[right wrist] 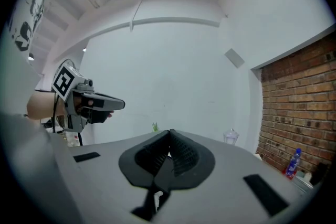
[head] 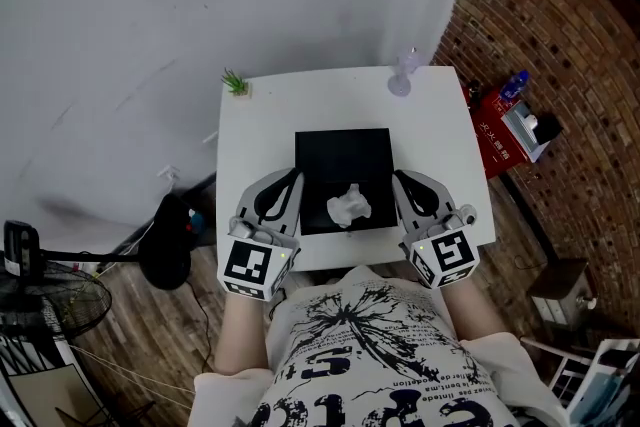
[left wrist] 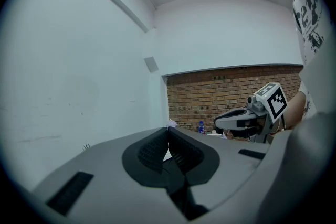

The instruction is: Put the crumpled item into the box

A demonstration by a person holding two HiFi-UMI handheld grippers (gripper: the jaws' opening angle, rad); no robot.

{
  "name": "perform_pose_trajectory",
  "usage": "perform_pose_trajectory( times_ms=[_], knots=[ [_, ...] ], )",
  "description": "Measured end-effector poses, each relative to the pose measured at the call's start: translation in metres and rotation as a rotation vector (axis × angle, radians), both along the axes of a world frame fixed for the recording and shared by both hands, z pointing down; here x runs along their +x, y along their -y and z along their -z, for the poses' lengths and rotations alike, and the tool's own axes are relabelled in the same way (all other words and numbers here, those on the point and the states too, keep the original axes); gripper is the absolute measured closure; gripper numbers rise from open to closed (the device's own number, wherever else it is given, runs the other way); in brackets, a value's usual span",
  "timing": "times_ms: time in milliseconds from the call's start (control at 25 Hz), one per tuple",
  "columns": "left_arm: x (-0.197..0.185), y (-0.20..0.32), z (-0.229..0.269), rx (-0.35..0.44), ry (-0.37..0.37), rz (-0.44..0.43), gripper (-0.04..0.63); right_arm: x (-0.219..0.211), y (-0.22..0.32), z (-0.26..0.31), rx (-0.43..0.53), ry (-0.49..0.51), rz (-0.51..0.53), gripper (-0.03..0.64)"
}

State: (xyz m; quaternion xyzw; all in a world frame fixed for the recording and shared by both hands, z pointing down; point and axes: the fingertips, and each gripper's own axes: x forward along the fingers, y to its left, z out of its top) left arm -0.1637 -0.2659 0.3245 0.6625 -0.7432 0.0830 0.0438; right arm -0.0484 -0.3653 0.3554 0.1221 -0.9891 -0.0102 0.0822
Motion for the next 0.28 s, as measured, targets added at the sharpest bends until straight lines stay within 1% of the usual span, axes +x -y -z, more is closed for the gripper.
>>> perform_pose_trajectory(
  times_ms=[280],
  knots=[
    [-0.0075,0.0007,-0.0028,-0.006,0.008,0.041,0.581,-0.0006,0.0035,-0.0009,-0.002,-0.002,-0.006,0.604]
  ],
)
